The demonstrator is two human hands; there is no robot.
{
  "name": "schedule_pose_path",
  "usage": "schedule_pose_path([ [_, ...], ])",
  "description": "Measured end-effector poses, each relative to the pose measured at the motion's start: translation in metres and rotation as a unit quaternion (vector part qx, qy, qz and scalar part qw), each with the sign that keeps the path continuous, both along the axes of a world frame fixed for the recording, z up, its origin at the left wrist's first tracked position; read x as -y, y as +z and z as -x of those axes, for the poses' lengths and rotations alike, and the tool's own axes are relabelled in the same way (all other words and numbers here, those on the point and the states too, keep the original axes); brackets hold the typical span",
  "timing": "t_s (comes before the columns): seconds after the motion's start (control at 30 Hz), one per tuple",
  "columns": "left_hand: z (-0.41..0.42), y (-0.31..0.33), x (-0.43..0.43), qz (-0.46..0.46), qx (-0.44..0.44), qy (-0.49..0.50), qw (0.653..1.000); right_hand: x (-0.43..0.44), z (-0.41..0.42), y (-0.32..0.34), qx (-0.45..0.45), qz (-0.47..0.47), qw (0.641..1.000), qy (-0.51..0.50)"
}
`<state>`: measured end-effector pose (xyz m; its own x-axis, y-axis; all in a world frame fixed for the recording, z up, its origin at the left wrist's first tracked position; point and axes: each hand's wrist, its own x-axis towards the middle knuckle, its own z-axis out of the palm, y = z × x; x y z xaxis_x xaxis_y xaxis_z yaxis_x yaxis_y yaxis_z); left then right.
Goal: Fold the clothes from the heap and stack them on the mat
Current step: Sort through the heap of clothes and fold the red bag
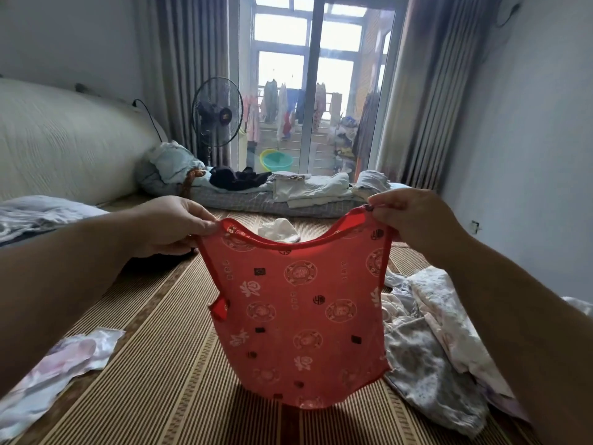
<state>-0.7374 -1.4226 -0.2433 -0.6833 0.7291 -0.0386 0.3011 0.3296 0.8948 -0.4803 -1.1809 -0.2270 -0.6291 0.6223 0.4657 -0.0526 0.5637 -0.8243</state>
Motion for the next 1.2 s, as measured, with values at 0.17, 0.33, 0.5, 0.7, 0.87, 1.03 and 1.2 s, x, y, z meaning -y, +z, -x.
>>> schedule_pose_path([
  [0.17,0.005,0.008,0.007,-0.070,0.132,-0.088,0.985,-0.002,-0.008,0.008,-0.009,0.178,0.976,0.129],
  [0.33,-0.011,0.016,0.011,0.007,0.046,-0.093,0.995,0.000,-0.011,0.005,0.017,0.086,0.991,0.101],
  [0.5,-0.020,0.023,0.002,0.067,-0.266,0.021,0.961,-0.001,-0.007,0.006,0.042,-0.102,0.994,-0.017],
  [0.7,0.001,0.014,-0.008,-0.008,-0.269,0.060,0.961,-0.015,0.007,0.001,0.056,-0.058,0.996,-0.040],
  [0.87,0.039,-0.010,-0.033,-0.054,-0.060,0.087,0.993,-0.031,0.050,-0.019,0.070,0.077,0.994,-0.031],
  [1.03,0.075,-0.029,-0.066,-0.110,-0.052,0.137,0.983,-0.054,0.101,-0.045,0.042,0.167,0.985,0.004],
  [1.2,0.094,0.002,-0.082,-0.171,-0.172,0.194,0.951,-0.075,0.130,-0.036,-0.050,0.143,0.988,-0.014],
])
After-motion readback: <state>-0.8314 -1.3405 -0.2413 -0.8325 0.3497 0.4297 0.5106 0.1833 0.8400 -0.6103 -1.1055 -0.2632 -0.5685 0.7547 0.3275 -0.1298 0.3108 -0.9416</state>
